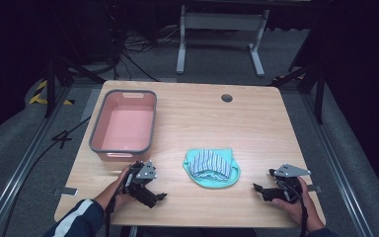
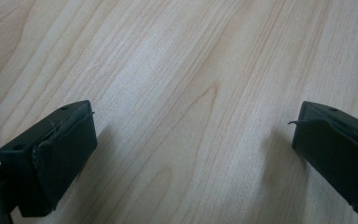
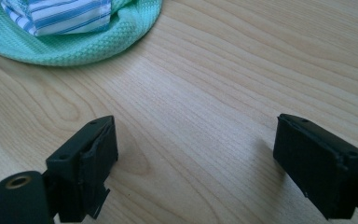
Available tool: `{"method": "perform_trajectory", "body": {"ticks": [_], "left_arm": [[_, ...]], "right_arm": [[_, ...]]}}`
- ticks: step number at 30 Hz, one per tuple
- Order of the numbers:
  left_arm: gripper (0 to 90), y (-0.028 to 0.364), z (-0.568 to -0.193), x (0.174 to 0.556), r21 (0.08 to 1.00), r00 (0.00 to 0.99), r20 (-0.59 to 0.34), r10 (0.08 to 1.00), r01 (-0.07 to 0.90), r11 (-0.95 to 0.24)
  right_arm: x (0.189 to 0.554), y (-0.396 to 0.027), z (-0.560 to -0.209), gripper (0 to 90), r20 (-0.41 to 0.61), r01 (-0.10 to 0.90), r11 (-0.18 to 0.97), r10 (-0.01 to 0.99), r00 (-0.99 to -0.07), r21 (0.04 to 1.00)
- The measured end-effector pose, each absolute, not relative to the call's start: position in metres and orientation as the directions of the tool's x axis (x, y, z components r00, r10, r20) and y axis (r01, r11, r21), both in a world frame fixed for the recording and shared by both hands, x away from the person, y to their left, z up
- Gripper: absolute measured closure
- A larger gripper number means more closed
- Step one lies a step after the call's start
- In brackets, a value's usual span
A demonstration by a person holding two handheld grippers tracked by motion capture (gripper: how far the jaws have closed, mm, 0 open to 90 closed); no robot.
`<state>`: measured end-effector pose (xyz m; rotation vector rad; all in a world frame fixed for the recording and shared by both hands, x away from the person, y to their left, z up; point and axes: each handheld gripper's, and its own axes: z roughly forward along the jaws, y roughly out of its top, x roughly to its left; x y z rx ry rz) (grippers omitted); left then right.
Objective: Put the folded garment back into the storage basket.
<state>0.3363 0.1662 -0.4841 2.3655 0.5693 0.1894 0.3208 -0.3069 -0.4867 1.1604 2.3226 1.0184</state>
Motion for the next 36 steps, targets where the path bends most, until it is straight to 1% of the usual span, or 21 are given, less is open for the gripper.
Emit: {"method": "perform_trajectory", "body": {"ticks": [19,26,36], "left_arm": [[0.0,0.1667,-0.4841,0.337,0.658,0.897,-0.016,0.442,0.343,-0.671],[0.2,0.1668,-0.4844,0.3343,0.663,0.888,-0.018,0.46,0.355,-0.659],[1.2,0.1661,-0.4822,0.3374,0.644,0.901,-0.014,0.434,0.341,-0.685]], "right_arm": [[0.3198,-0.307,-0.4867,14.1,0.007,0.552,0.398,0.807,-0.591,0.733],[0.32,-0.3072,-0.4867,14.1,0.007,0.551,0.4,0.805,-0.593,0.732],[0.3199,-0.308,-0.4859,14.2,0.006,0.555,0.407,0.803,-0.596,0.725]]}}
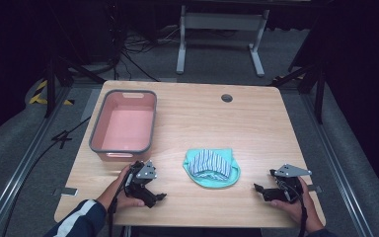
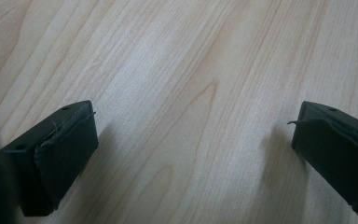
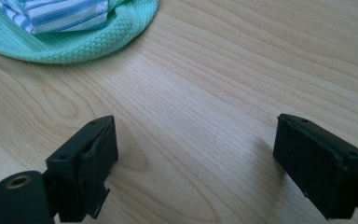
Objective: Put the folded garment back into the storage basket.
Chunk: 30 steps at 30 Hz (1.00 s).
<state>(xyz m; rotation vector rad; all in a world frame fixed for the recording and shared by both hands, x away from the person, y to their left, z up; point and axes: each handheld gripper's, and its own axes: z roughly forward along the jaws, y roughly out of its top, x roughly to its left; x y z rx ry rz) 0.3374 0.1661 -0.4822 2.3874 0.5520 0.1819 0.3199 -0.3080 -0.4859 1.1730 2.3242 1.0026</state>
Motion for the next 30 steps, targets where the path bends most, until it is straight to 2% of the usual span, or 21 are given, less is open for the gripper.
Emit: {"method": "perform_trajectory", "body": {"ticks": [3,5,6,7,8,10,11,13,16,21,30], "left_arm": [[5.2,0.166,-0.479,0.338,0.646,0.899,-0.01,0.438,0.34,-0.683],[20.0,0.165,-0.476,0.338,0.65,0.899,-0.003,0.438,0.335,-0.682],[20.7,0.164,-0.474,0.338,0.645,0.899,0.025,0.437,0.32,-0.694],[16.8,0.162,-0.474,0.338,0.641,0.898,0.05,0.438,0.307,-0.703],[17.2,0.161,-0.472,0.339,0.649,0.9,0.048,0.433,0.302,-0.698],[25.0,0.159,-0.469,0.34,0.662,0.902,0.03,0.431,0.305,-0.685],[25.1,0.156,-0.467,0.341,0.662,0.9,0.035,0.434,0.304,-0.685],[24.3,0.15,-0.462,0.343,0.669,0.901,0.036,0.433,0.3,-0.68],[29.4,0.143,-0.458,0.347,0.686,0.897,0.039,0.44,0.296,-0.664],[30.8,0.119,-0.449,0.362,0.703,0.885,0.05,0.463,0.298,-0.646],[33.8,0.094,-0.455,0.385,0.683,0.857,0.071,0.511,0.331,-0.651]], "right_arm": [[0.32,-0.308,-0.485,15.6,0.01,0.561,0.405,0.805,-0.594,0.722],[0.319,-0.309,-0.483,22.2,0.009,0.564,0.407,0.806,-0.592,0.718],[0.319,-0.309,-0.481,29.9,0.017,0.561,0.403,0.802,-0.598,0.723],[0.319,-0.309,-0.479,29.9,0.016,0.554,0.4,0.8,-0.599,0.73],[0.319,-0.309,-0.477,31.0,0.029,0.553,0.391,0.798,-0.602,0.736],[0.32,-0.308,-0.472,33.3,0.033,0.544,0.384,0.795,-0.605,0.746],[0.321,-0.306,-0.469,34.2,0.036,0.543,0.381,0.794,-0.607,0.749],[0.323,-0.301,-0.464,35.4,0.029,0.532,0.393,0.784,-0.62,0.75],[0.327,-0.293,-0.458,36.9,0.02,0.518,0.402,0.776,-0.631,0.755],[0.341,-0.271,-0.443,39.4,0.0,0.481,0.424,0.75,-0.661,0.767],[0.368,-0.244,-0.438,40.5,-0.016,0.467,0.444,0.738,-0.674,0.764]]}}
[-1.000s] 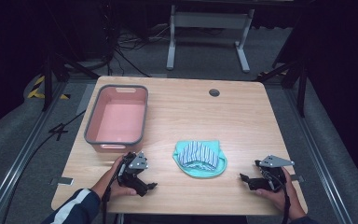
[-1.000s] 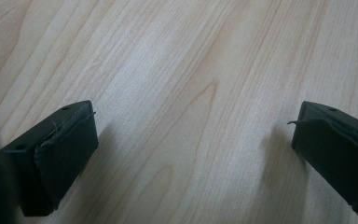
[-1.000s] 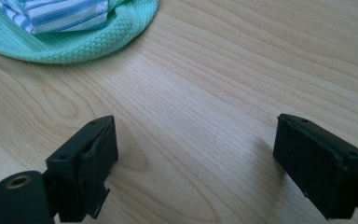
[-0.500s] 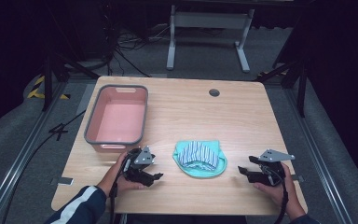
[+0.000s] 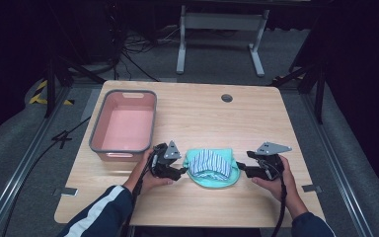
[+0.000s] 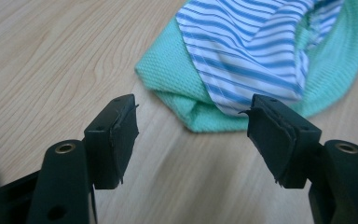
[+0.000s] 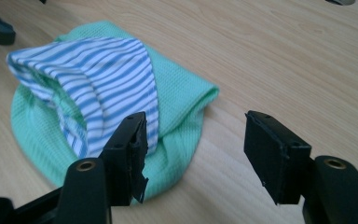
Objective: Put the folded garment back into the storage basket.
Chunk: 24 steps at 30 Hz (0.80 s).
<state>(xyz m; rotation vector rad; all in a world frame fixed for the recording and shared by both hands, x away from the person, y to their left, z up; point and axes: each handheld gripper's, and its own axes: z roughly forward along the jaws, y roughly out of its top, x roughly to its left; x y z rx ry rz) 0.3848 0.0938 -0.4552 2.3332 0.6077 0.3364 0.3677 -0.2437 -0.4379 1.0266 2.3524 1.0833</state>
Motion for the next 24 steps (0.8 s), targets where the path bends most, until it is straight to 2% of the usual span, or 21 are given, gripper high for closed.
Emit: {"method": "perform_trajectory", "body": {"ticks": [8,13,18,21,22,24], "left_arm": [[35.5,0.081,-0.46,0.402,0.688,0.819,0.074,0.569,0.371,-0.623],[37.5,0.08,-0.467,0.416,0.694,0.806,0.029,0.591,0.409,-0.592],[35.7,0.079,-0.472,0.419,0.69,0.803,0.019,0.596,0.42,-0.589],[32.2,0.082,-0.475,0.422,0.684,0.801,-0.031,0.598,0.453,-0.571],[30.9,0.084,-0.478,0.424,0.686,0.794,-0.076,0.603,0.481,-0.546],[29.0,0.084,-0.478,0.425,0.685,0.798,-0.074,0.598,0.477,-0.551]], "right_arm": [[0.391,-0.224,-0.449,43.4,0.007,0.501,0.455,0.735,-0.678,0.736],[0.402,-0.215,-0.459,45.4,0.001,0.515,0.474,0.736,-0.677,0.714],[0.405,-0.215,-0.468,45.5,0.011,0.538,0.479,0.74,-0.672,0.694],[0.406,-0.216,-0.473,44.4,0.025,0.547,0.469,0.744,-0.668,0.693],[0.406,-0.216,-0.473,43.5,0.029,0.552,0.464,0.747,-0.664,0.693],[0.406,-0.218,-0.475,42.7,0.053,0.569,0.445,0.754,-0.654,0.692]]}}
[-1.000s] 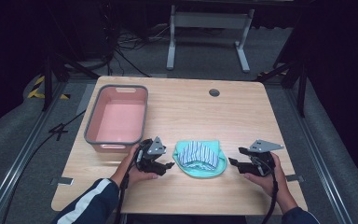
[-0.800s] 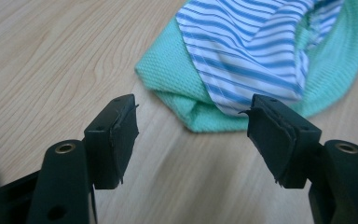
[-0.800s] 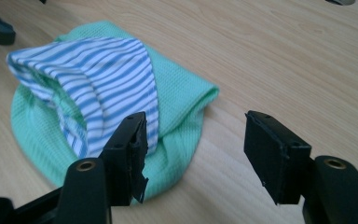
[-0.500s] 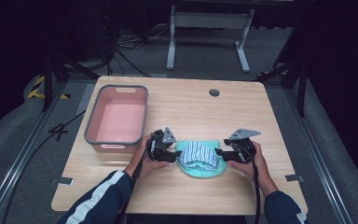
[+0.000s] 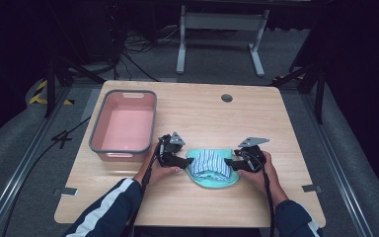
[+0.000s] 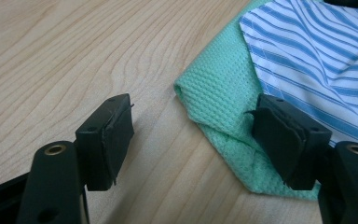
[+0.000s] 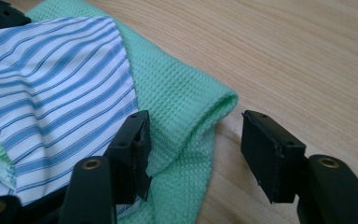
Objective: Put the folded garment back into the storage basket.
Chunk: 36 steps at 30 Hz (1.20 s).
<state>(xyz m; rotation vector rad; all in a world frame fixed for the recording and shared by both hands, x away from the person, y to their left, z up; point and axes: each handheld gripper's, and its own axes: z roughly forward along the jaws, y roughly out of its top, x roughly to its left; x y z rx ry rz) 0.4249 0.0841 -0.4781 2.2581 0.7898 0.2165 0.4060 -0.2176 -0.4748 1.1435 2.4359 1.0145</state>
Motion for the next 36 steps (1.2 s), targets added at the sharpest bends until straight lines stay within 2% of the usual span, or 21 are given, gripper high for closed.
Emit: {"method": "perform_trajectory", "body": {"ticks": [3,6,9,11,13,15,16,24,36], "left_arm": [[28.8,0.082,-0.478,0.424,0.686,0.8,-0.071,0.596,0.473,-0.553],[30.1,0.082,-0.478,0.423,0.687,0.804,-0.075,0.59,0.471,-0.554],[46.4,0.081,-0.476,0.422,0.688,0.831,-0.097,0.548,0.454,-0.566],[63.6,0.082,-0.476,0.421,0.689,0.843,-0.14,0.52,0.46,-0.56],[71.9,0.082,-0.477,0.422,0.691,0.843,-0.164,0.512,0.469,-0.55],[73.8,0.084,-0.479,0.423,0.696,0.843,-0.201,0.498,0.481,-0.534],[78.1,0.084,-0.48,0.424,0.696,0.84,-0.224,0.493,0.493,-0.523],[82.5,0.073,-0.471,0.415,0.677,0.861,-0.106,0.498,0.429,-0.598],[83.8,0.071,-0.453,0.414,0.668,0.874,-0.066,0.481,0.397,-0.63]], "right_arm": [[0.404,-0.217,-0.476,45.4,0.053,0.569,0.437,0.76,-0.648,0.696],[0.402,-0.216,-0.474,57.7,0.064,0.565,0.448,0.743,-0.667,0.692],[0.401,-0.214,-0.473,68.2,0.087,0.574,0.447,0.733,-0.675,0.687],[0.401,-0.213,-0.473,73.9,0.1,0.579,0.444,0.729,-0.677,0.684],[0.401,-0.213,-0.473,75.1,0.112,0.584,0.441,0.726,-0.678,0.681],[0.401,-0.213,-0.473,78.3,0.123,0.591,0.434,0.727,-0.675,0.68],[0.4,-0.213,-0.473,80.5,0.123,0.59,0.433,0.727,-0.675,0.682],[0.395,-0.209,-0.47,83.7,0.081,0.57,0.455,0.729,-0.68,0.684],[0.391,-0.208,-0.456,86.2,0.061,0.557,0.449,0.739,-0.671,0.699]]}}
